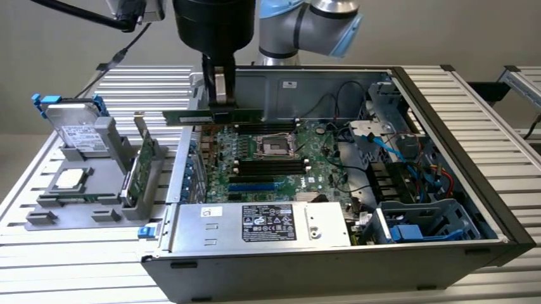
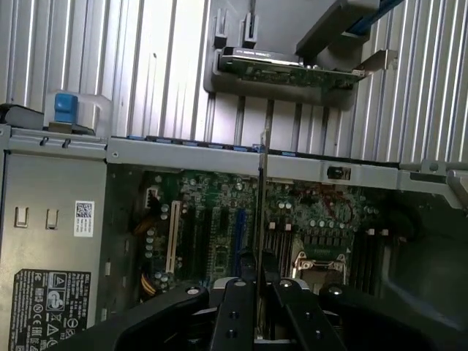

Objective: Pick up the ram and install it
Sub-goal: 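Pick up the ram and move it above insertion slot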

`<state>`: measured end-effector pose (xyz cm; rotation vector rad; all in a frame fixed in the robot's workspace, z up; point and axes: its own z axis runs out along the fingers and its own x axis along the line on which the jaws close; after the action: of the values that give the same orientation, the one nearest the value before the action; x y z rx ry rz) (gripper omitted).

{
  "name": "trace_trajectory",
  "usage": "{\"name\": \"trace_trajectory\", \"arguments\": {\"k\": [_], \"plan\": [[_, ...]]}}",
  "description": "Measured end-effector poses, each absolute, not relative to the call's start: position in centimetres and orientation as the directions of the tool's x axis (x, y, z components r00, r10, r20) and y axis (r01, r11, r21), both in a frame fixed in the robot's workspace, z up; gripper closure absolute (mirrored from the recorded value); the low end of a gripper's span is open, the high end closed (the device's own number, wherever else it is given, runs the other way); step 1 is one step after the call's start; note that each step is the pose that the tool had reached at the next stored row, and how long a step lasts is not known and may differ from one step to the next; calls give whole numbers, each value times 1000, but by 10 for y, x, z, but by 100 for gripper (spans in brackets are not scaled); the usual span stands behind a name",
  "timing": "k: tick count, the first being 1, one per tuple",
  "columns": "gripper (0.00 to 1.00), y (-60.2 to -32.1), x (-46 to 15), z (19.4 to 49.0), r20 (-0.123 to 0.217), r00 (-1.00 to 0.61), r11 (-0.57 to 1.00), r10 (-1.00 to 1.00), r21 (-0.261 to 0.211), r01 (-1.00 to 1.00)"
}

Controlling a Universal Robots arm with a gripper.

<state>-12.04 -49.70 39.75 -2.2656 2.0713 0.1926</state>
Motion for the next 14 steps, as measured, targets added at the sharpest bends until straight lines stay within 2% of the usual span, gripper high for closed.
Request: {"name": "trace_trajectory", "arguments": {"k": [7, 14], "plan": [[86, -493, -88, 396, -135, 86, -92, -987, 36, -995], [86, -471, -64, 390, -121, 86, -91, -989, 37, -995]]}}
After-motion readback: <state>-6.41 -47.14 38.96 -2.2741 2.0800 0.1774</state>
